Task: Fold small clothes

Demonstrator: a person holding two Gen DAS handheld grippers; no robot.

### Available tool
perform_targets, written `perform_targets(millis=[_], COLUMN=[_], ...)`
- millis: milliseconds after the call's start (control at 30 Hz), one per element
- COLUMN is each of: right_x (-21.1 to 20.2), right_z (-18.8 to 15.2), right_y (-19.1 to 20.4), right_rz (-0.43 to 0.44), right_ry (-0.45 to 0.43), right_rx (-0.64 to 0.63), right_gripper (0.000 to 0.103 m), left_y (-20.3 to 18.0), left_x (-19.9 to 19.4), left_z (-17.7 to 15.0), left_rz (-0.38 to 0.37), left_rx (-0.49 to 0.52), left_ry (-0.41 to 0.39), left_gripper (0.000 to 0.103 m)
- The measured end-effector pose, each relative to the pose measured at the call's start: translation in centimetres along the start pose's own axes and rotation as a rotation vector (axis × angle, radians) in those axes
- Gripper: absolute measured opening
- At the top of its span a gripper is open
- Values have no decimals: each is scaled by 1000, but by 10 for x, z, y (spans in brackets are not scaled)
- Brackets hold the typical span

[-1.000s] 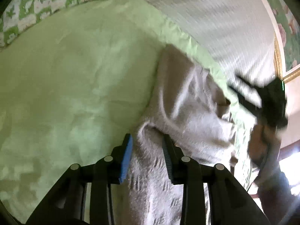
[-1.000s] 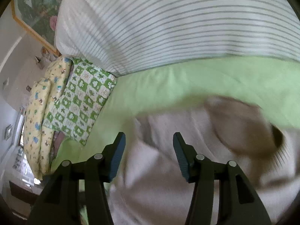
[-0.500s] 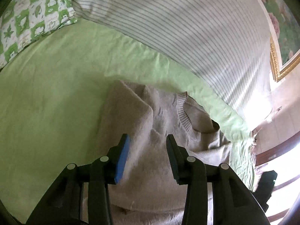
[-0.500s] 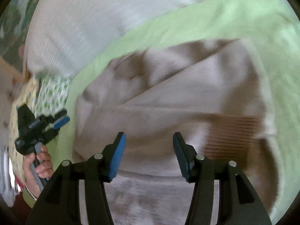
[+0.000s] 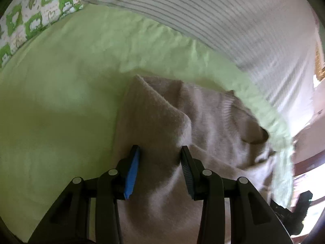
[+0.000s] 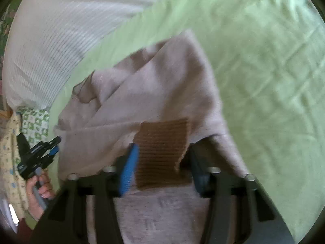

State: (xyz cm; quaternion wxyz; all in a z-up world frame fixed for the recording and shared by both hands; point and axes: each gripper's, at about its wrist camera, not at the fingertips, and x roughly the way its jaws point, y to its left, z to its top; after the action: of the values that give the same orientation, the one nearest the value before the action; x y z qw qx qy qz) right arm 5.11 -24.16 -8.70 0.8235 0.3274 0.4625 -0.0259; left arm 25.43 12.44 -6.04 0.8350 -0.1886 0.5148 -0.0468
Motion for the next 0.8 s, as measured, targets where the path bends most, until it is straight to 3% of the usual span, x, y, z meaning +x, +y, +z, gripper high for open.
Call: perform_targets(millis=[33, 133, 233, 400, 467, 633, 733, 800], right_x=[-3, -38, -55, -13, 0, -22, -41, -52], right_z=[1, 6, 12, 12, 8, 0, -10, -17], right_y=[5, 22, 21, -6, -9, -6, -2, -3], right_rz=[1, 52, 19, -71, -107, -79, -65, -55], right_ry=[-1, -112, -169, -60, -13, -27, -29, -27], right_rx=[-19, -83, -118, -89, -82, -76, -122, -139], right_gripper=[6, 6, 5, 6, 11, 24, 36, 40], left_y=[1, 4, 7, -1, -3, 1, 13, 21], left_x=[0, -4, -1, 9, 7, -22, -43, -55], left_z=[2, 6, 7, 5, 5, -2, -20, -38], left_rz=[23, 86, 135, 221, 235, 229, 212, 201], left_rx=[-1, -10, -7, 52, 54, 35, -4, -23], left_ry=[-12, -55, -72, -72, -69, -80, -64, -49], left_gripper=[41, 42, 46, 52, 53, 52, 52, 55])
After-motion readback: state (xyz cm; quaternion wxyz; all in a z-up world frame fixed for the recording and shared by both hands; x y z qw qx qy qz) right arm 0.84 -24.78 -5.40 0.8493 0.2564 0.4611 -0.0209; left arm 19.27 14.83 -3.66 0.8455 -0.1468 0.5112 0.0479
